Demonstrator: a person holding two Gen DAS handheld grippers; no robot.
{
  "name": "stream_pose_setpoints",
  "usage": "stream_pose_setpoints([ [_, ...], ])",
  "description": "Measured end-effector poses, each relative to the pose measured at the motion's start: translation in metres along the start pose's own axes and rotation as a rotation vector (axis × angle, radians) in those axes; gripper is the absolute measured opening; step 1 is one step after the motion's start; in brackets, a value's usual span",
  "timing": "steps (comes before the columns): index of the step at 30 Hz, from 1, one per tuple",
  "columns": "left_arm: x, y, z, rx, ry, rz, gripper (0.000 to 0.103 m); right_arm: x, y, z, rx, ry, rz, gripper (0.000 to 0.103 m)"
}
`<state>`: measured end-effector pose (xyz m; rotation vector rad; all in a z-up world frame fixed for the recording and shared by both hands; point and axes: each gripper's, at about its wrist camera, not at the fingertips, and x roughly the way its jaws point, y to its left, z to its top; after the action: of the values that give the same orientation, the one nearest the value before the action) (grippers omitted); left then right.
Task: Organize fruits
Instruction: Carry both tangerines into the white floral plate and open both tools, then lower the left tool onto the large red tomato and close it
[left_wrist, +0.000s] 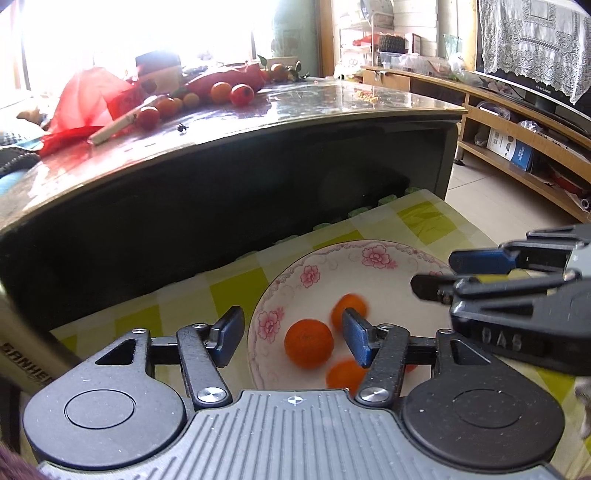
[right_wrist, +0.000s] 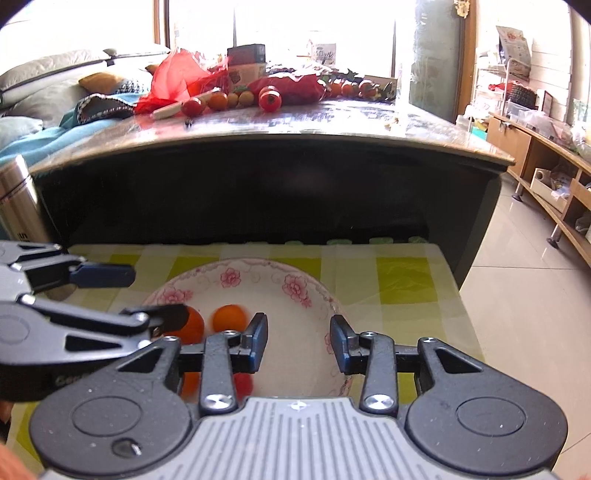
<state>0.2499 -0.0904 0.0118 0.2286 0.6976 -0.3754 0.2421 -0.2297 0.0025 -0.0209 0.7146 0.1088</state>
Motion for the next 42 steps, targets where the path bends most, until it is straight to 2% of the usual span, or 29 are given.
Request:
stream_pose_setpoints([
  [7,-0.031,0.004,-0.015,-0.016,0.000,-0.011,0.067,-0.030,0.004,-0.003,-0.006,-0.004,0.001,0.042],
  [13,-0.065,0.002,-0.040,-0.005,0.007,-0.025,0.069,-0.064,0.018,-0.020,-0.028,0.010,0.018,0.043],
  [24,-0.100,-0.012,-0.085,-0.005,0.063,-0.084,0.073,-0.108,0.043,-0.071,-0.085,0.118,0.052,0.046],
  [31,-0.091,-0.025,-0.106,0.004,0.117,-0.113,0.073,-0.123,0.033,-0.096,-0.037,0.169,0.046,0.048],
  [38,-0.070,-0.035,-0.112,0.002,0.123,-0.131,0.073,-0.109,0.028,-0.096,-0.011,0.191,0.050,0.048],
  [42,-0.058,-0.040,-0.117,0.028,0.136,-0.117,0.067,-0.102,0.029,-0.095,-0.022,0.197,0.055,0.048],
])
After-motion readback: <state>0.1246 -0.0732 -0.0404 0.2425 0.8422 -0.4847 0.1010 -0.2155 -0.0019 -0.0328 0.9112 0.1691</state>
